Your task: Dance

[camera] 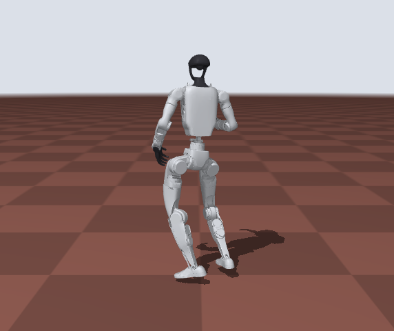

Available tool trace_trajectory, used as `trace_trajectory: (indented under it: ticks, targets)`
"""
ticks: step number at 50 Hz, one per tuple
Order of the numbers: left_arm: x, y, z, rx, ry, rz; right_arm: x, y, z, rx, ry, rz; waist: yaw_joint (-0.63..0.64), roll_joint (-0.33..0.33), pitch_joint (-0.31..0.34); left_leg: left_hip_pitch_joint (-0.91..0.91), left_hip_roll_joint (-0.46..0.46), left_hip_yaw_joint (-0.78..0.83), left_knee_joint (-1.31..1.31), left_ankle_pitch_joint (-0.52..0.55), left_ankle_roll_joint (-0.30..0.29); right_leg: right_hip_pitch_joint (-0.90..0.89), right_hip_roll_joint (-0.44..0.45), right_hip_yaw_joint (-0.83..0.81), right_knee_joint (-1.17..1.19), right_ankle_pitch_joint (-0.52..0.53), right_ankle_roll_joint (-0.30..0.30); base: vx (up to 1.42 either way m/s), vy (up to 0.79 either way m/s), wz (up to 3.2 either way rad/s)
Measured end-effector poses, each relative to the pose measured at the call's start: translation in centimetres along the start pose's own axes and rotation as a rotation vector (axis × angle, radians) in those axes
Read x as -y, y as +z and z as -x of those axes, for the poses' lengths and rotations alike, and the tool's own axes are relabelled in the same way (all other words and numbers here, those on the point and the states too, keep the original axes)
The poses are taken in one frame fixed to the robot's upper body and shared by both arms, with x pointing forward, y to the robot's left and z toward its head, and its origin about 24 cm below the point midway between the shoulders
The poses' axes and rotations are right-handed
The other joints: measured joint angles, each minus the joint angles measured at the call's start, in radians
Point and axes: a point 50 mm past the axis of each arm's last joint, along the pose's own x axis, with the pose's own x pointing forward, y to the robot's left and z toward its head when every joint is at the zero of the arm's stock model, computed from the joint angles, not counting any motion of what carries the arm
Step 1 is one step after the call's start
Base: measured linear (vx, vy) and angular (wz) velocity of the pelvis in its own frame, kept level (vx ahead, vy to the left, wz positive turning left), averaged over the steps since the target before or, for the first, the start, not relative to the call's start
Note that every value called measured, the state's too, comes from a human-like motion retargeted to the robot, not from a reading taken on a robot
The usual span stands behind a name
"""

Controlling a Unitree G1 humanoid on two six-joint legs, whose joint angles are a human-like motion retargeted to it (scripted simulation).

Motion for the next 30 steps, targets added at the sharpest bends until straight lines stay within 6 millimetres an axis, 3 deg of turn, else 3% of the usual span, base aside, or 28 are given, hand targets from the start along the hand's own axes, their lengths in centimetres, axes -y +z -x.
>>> trace_trajectory:
  ticks: [3,6,10,13,15,16,18,20,26,28,30]
  targets:
    - [-1.7,4.1,0.0,0.233,0.098,0.000,1.8,0.6,0.3,0.044,-0.155,-0.036,0.002,-0.081,-0.001,-0.020,-0.031,0.050,0.091,-0.017,0.014,-0.088,-0.079,0.053,0.153,-0.070,0.029,-0.03,-0.19,-0.80]
    - [-3.7,7.2,1.5,0.405,0.222,-0.002,2.9,1.1,0.8,0.079,-0.282,-0.089,0.008,-0.152,-0.020,-0.051,-0.030,0.100,0.175,-0.004,0.035,-0.146,-0.126,0.070,0.220,-0.117,0.038,0.05,-0.27,-0.94]
    - [-6.0,8.5,4.0,0.479,0.385,-0.022,3.0,1.6,1.1,0.105,-0.363,-0.163,0.052,-0.216,-0.033,-0.144,0.070,0.108,0.419,0.017,0.071,-0.165,-0.123,0.038,0.252,-0.202,-0.008,0.12,-0.37,-1.46]
    - [-7.1,8.0,5.4,0.442,0.477,-0.053,2.7,2.6,0.4,0.151,-0.365,-0.168,0.130,-0.204,0.014,-0.309,0.226,-0.019,0.785,-0.034,0.113,-0.143,-0.011,0.018,0.277,-0.278,-0.073,0.19,-0.41,-2.12]
    - [-7.4,7.8,6.0,0.411,0.515,-0.078,3.1,4.1,-0.6,0.221,-0.371,-0.135,0.244,-0.031,0.031,-0.531,0.479,-0.227,1.070,-0.051,0.072,-0.127,0.291,-0.008,0.183,-0.241,-0.154,0.29,-0.39,-3.01]
    - [-7.1,7.3,6.1,0.391,0.508,-0.072,3.2,4.8,-0.9,0.258,-0.367,-0.120,0.282,-0.011,0.032,-0.586,0.479,-0.261,1.107,-0.051,0.070,-0.122,0.337,0.014,0.167,-0.228,-0.160,0.37,-0.28,-2.82]
    - [-6.2,6.2,6.5,0.356,0.482,-0.053,3.4,6.4,-1.2,0.334,-0.356,-0.106,0.345,0.009,0.018,-0.686,0.446,-0.294,1.116,-0.054,0.065,-0.115,0.393,0.048,0.125,-0.178,-0.152,0.46,-0.17,-2.13]
    - [-5.1,5.1,7.2,0.324,0.445,-0.019,3.2,7.7,-1.1,0.395,-0.340,-0.118,0.381,-0.002,-0.016,-0.757,0.367,-0.276,1.023,-0.037,0.053,-0.112,0.388,0.070,0.094,-0.097,-0.115,0.55,-0.09,-1.65]
    - [-2.5,1.2,10.0,0.227,0.421,0.163,2.0,9.1,-0.1,0.440,-0.279,-0.131,0.321,-0.120,-0.153,-0.738,0.015,-0.130,0.471,0.187,-0.002,-0.186,0.149,0.081,0.222,0.355,0.037,0.59,-0.01,-1.33]
    - [-2.1,0.4,10.5,0.204,0.435,0.211,1.7,9.0,0.2,0.420,-0.263,-0.111,0.267,-0.167,-0.172,-0.653,-0.107,-0.087,0.324,0.223,0.029,-0.208,0.055,0.120,0.324,0.432,0.060,0.58,-0.01,-1.31]
    - [-1.8,0.1,10.6,0.194,0.440,0.228,1.8,8.5,0.5,0.386,-0.262,-0.084,0.206,-0.192,-0.187,-0.618,-0.157,-0.064,0.345,0.129,0.107,-0.234,-0.009,0.142,0.452,0.475,0.063,0.56,-0.06,-1.27]
